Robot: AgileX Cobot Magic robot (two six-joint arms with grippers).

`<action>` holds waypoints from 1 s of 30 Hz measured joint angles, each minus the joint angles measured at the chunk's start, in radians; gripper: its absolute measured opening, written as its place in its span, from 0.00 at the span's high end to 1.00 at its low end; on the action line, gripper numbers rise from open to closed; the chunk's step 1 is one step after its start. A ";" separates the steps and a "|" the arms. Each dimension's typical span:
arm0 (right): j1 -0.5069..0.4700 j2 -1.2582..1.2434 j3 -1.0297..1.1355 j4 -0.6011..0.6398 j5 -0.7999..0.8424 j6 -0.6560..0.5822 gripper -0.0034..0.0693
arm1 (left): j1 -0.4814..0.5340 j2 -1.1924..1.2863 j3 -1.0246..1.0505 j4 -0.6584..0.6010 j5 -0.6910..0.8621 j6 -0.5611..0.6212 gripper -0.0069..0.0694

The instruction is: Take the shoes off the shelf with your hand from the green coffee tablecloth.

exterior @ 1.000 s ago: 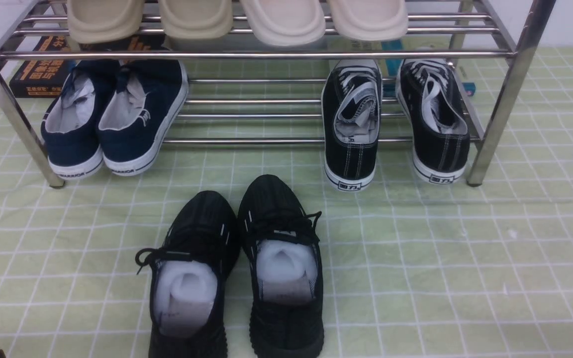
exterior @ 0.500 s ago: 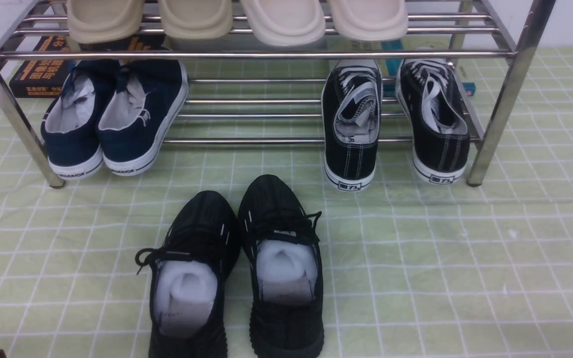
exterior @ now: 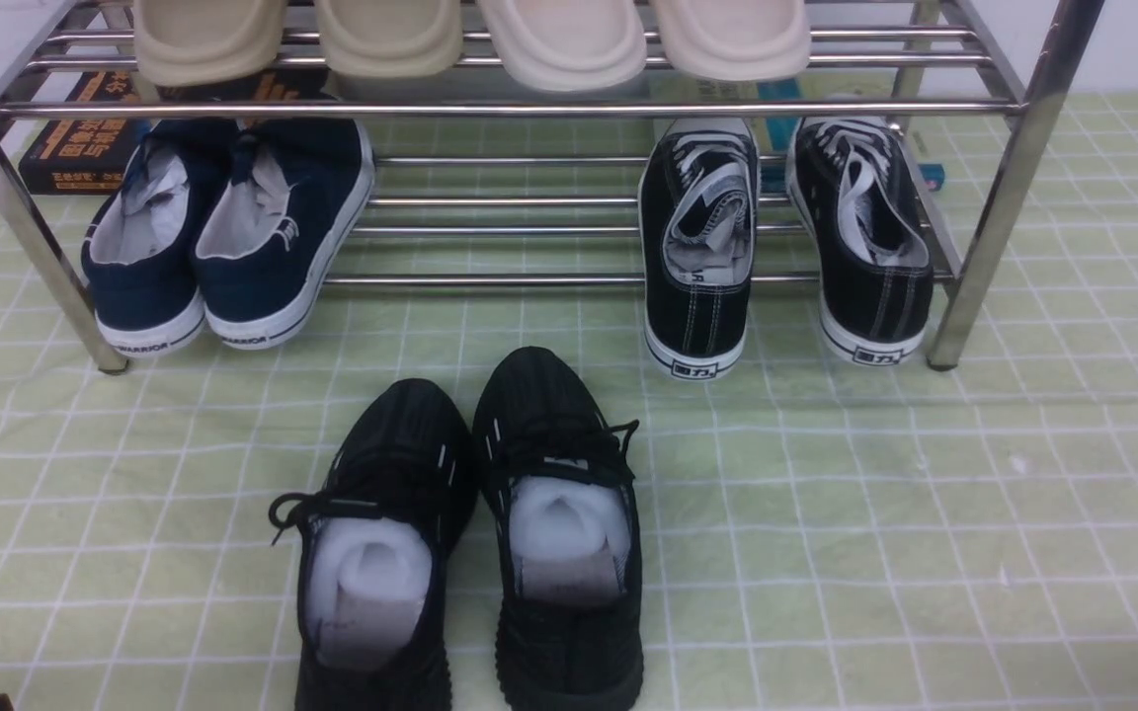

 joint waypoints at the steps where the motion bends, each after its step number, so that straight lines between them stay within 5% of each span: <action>1: 0.000 0.000 0.000 0.000 0.000 0.000 0.63 | 0.000 0.000 0.000 0.000 0.000 0.000 0.67; 9: 0.000 0.000 -0.008 0.125 0.005 0.001 0.63 | 0.000 0.000 0.000 0.000 0.000 0.000 0.67; 15: 0.000 0.060 -0.220 0.054 0.022 -0.187 0.83 | 0.000 0.000 0.000 0.000 0.000 0.000 0.67; 18: 0.000 0.203 -0.373 -0.046 0.113 -0.283 0.96 | 0.000 0.000 0.000 0.001 0.000 0.000 0.67; 25: 0.000 0.675 -0.662 -0.219 0.479 -0.303 0.95 | 0.000 0.000 0.000 0.001 0.000 0.000 0.65; 30: 0.006 0.963 -0.791 -0.137 0.588 -0.421 0.94 | 0.000 0.000 0.000 0.001 0.000 0.000 0.65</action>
